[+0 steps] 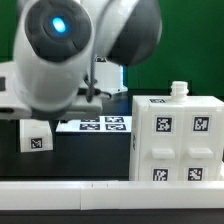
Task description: Assemble cabinet
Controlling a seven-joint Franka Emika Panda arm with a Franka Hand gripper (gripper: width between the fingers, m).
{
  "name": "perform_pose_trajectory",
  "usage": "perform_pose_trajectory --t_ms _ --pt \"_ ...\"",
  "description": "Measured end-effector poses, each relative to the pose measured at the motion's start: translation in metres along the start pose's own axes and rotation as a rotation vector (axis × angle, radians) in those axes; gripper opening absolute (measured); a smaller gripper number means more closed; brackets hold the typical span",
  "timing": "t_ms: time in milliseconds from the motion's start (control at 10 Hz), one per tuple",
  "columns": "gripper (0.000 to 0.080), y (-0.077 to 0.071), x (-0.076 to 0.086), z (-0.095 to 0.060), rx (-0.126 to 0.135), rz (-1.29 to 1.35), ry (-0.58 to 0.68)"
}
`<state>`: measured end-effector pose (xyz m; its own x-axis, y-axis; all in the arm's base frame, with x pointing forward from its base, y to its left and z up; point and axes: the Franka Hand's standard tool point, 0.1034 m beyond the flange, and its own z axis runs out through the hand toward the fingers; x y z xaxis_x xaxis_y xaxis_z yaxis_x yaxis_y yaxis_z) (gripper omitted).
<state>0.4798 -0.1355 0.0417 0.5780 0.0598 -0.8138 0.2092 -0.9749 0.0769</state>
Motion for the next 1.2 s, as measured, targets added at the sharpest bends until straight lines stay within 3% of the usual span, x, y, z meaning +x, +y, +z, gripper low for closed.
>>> perform_pose_trajectory --t_ms 500,700,1200 --pt "0.0796 0.009 0.002 0.008 0.011 0.004 -0.042" --pt "0.0796 0.011 0.003 0.018 0.024 0.036 -0.132" --pt "0.0796 0.013 0.01 0.017 0.026 0.038 -0.114"
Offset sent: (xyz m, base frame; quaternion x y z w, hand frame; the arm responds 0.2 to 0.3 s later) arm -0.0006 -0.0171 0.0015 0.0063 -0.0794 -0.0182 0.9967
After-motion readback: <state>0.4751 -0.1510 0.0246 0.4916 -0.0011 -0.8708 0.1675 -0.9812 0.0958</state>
